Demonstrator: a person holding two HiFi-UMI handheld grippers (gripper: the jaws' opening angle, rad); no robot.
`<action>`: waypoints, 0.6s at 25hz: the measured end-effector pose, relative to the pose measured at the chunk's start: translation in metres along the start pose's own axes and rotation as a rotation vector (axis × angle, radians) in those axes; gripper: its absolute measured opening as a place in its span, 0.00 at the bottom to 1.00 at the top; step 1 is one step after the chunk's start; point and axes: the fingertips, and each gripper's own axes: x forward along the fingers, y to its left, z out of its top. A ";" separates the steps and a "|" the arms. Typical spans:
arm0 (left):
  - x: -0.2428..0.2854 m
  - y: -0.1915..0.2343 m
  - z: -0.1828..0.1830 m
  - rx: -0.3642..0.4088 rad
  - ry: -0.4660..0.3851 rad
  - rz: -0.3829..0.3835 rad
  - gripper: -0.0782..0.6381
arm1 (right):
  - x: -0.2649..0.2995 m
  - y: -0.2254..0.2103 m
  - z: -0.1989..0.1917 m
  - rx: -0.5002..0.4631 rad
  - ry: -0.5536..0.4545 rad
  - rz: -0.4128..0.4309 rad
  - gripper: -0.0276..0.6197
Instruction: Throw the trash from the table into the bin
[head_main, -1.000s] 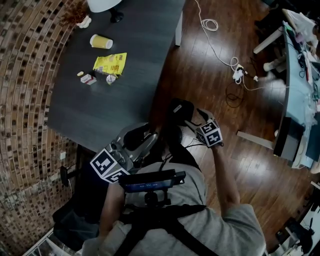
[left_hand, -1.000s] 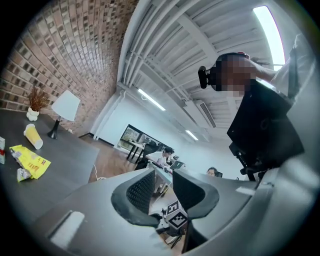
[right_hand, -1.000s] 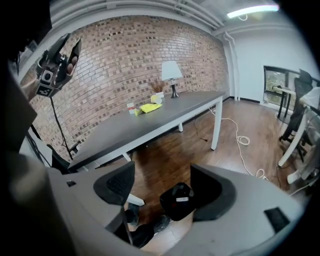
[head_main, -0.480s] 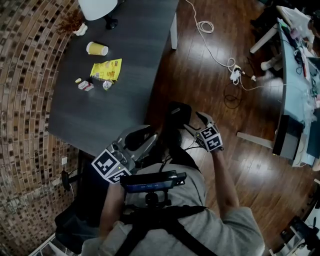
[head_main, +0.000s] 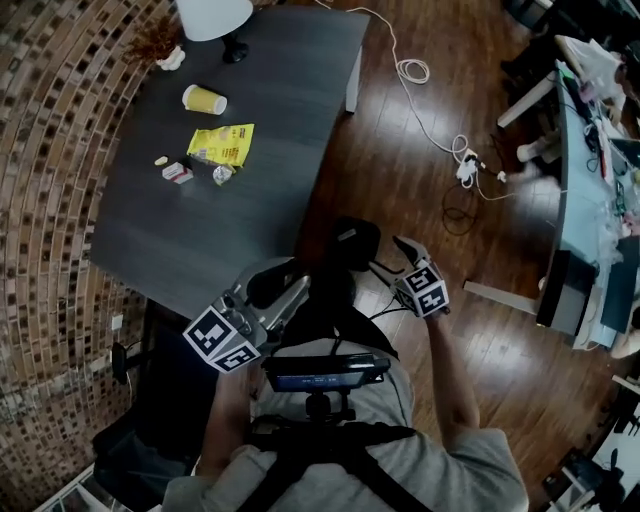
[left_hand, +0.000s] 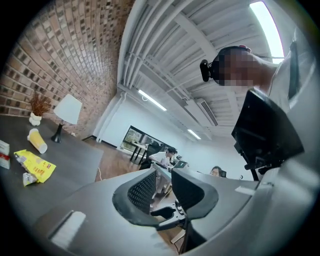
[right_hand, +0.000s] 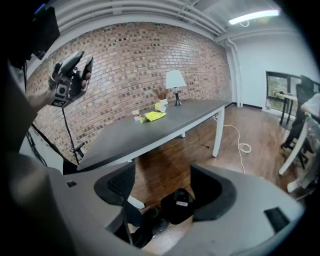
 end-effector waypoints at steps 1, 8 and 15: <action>-0.008 0.010 0.002 -0.012 -0.024 0.020 0.24 | 0.003 0.005 0.014 -0.029 0.002 0.018 0.57; -0.090 0.093 0.029 -0.079 -0.232 0.168 0.24 | 0.108 0.063 0.146 -0.411 0.069 0.170 0.57; -0.182 0.157 0.042 -0.084 -0.367 0.372 0.24 | 0.303 0.083 0.264 -0.599 0.180 0.178 0.60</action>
